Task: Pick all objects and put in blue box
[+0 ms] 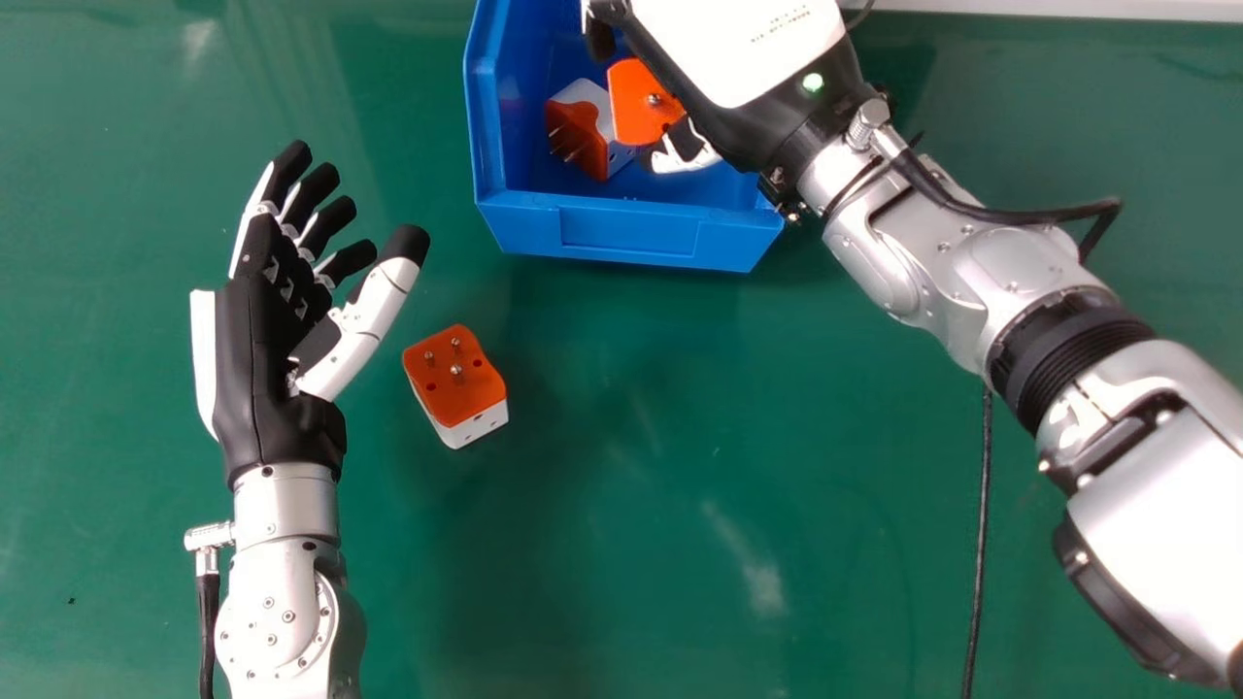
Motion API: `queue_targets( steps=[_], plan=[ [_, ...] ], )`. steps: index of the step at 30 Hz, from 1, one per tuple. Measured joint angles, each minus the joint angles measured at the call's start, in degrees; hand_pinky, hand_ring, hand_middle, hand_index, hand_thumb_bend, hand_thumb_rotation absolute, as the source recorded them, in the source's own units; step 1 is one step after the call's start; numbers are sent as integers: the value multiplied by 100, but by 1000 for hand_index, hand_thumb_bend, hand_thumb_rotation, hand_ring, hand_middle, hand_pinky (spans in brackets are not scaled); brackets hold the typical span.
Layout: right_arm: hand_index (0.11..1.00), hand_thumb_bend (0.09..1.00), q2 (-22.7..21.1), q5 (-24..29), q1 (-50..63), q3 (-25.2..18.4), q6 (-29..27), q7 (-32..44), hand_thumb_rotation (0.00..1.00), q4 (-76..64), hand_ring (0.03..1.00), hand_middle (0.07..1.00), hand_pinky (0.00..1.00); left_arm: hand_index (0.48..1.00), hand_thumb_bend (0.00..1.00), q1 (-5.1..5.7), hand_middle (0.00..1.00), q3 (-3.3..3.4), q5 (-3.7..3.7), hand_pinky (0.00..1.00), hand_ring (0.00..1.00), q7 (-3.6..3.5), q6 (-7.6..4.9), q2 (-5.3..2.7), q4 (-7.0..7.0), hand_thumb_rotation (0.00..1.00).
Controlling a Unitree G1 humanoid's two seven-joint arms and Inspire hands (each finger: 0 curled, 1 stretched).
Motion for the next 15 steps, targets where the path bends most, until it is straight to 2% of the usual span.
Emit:
queue_targets(
  steps=[3, 8, 12, 15],
  plan=[
    [518, 508, -22, -6, -1, 111, -51, -14, 0, 130, 409, 490, 277, 870, 740, 0, 869, 1, -31, 760, 841, -20, 0, 0, 8, 284],
    [509, 506, -95, 11, -1, 117, -96, -9, 0, 171, 422, 500, 286, 871, 741, 0, 870, 1, -21, 760, 841, 3, -10, 4, 13, 284],
    [509, 506, -111, 14, -1, 117, -142, -2, 0, 171, 422, 500, 286, 871, 741, 0, 870, 1, -35, 760, 841, -47, -21, 9, 14, 284],
    [500, 503, -112, 17, -2, 116, -138, 4, 0, 171, 435, 513, 296, 871, 738, 0, 870, -1, -24, 759, 841, -43, -33, 11, 16, 283]
  ],
)
